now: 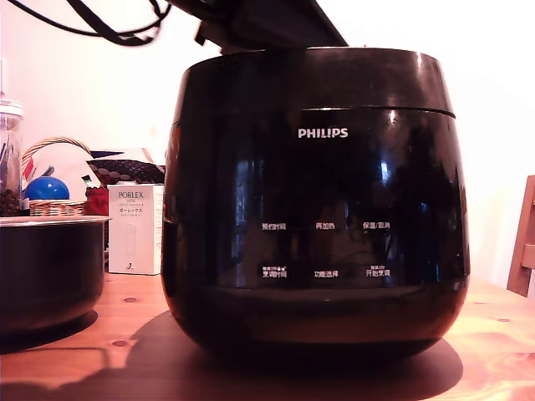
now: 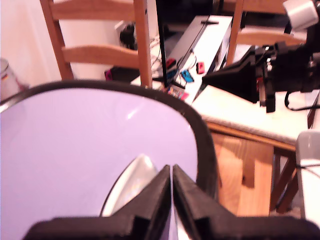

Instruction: Open the rice cooker by pressing the large metal button on the top of its lid with medium force

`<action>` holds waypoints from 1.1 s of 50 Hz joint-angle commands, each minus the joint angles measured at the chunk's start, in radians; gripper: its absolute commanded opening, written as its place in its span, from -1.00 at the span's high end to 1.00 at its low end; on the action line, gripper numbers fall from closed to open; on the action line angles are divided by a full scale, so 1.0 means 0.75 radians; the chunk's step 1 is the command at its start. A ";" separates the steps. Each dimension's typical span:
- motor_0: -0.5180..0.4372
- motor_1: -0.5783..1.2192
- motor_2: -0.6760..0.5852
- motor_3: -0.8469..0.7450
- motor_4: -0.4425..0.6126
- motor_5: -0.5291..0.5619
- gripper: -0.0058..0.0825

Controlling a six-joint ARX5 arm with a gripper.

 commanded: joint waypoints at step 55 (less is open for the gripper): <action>0.236 -0.122 -0.052 0.150 -0.034 -0.141 0.92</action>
